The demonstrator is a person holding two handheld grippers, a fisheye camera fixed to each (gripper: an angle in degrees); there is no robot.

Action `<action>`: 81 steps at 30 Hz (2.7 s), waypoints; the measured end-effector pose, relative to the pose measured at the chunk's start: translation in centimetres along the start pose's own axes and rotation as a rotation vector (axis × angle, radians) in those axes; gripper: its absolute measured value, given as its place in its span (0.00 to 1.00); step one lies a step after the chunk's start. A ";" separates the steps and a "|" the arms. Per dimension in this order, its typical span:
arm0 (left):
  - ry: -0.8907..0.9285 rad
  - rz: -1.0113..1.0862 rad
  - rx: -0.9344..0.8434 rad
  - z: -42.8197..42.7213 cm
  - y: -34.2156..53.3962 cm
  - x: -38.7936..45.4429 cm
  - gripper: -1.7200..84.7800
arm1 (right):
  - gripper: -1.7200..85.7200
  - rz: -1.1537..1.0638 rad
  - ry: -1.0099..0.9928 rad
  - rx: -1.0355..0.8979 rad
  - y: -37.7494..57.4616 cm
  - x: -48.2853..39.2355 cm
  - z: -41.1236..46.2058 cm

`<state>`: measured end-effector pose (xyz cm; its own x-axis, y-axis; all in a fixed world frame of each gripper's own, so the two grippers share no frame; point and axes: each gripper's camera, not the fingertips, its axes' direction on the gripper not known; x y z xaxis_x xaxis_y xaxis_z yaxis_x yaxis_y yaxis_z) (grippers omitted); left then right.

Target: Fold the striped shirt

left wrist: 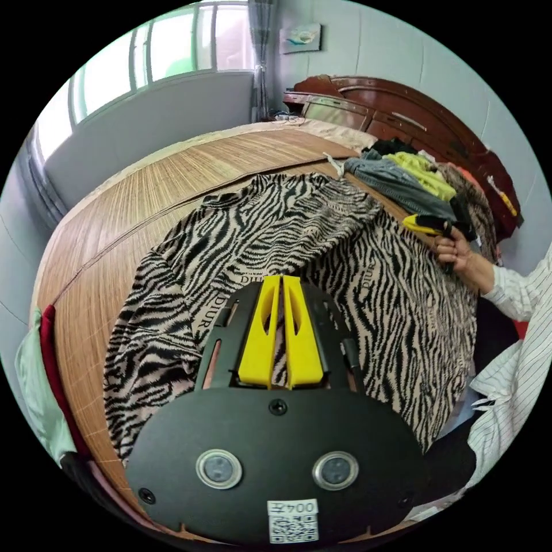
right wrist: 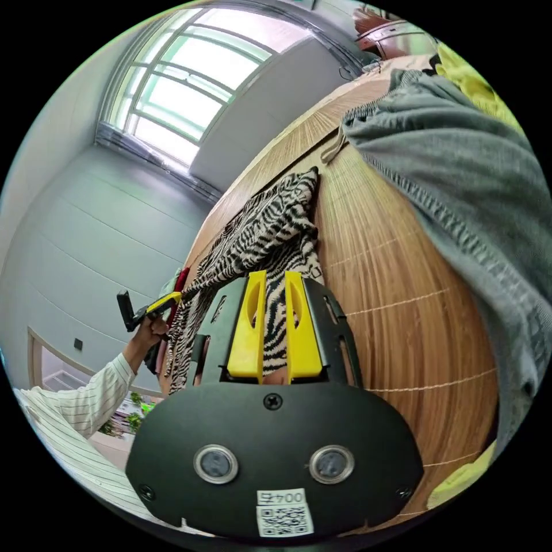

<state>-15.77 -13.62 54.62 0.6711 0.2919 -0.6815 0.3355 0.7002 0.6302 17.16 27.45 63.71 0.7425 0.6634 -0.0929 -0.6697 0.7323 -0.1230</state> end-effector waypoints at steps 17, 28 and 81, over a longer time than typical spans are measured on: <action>0.210 0.095 -0.087 23.7 -24.1 8.6 0.14 | 0.16 -0.248 -0.134 -0.140 -8.8 4.4 5.4; 0.049 0.126 -0.307 40.0 -30.8 13.1 0.16 | 0.16 -0.289 -0.069 -0.241 -9.3 3.5 7.7; 0.539 -0.561 -0.203 44.5 -31.4 -3.4 0.17 | 0.06 0.035 -0.053 -0.228 -8.7 9.0 7.3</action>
<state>0.83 -65.58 53.71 0.0094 0.0990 -0.9950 0.3666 0.9255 0.0956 29.56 28.19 71.15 0.7132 0.6992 -0.0493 -0.6699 0.6593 -0.3414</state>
